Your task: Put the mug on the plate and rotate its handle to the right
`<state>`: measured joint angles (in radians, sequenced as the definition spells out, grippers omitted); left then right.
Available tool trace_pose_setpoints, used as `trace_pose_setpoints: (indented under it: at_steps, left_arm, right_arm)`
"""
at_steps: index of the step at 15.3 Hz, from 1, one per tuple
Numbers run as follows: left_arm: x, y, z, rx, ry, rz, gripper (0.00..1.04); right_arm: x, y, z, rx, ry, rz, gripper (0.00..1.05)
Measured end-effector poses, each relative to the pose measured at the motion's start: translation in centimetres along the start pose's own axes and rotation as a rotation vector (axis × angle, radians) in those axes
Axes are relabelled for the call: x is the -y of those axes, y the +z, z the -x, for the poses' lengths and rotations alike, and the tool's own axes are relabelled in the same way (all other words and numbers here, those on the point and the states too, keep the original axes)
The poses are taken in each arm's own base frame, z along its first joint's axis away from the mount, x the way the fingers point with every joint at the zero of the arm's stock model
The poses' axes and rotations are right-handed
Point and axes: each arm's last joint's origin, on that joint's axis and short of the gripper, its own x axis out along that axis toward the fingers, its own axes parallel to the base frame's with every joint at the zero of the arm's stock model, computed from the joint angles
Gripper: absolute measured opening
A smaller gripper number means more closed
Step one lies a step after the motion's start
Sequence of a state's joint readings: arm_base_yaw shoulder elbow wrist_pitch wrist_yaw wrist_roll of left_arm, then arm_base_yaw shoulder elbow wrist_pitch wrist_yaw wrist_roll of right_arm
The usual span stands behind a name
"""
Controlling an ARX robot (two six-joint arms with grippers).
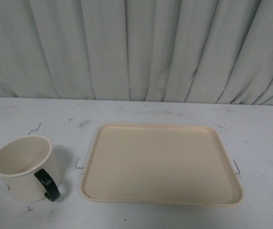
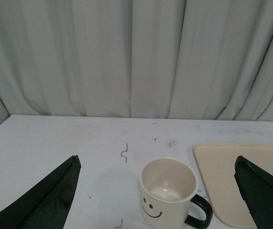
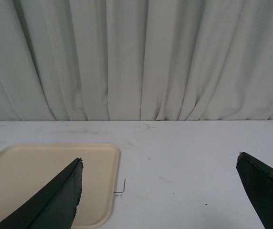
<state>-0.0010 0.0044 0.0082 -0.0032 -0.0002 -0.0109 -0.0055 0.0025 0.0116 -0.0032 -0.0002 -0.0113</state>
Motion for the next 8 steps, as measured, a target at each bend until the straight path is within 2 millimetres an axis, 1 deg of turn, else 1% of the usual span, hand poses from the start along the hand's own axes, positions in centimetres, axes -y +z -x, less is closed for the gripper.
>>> trace_pose_setpoints:
  at_steps: [8]
  left_arm:
    - [0.00, 0.00, 0.00, 0.000, 0.000, 0.000, 0.98]
  right_arm:
    - [0.00, 0.00, 0.00, 0.000, 0.000, 0.000, 0.98]
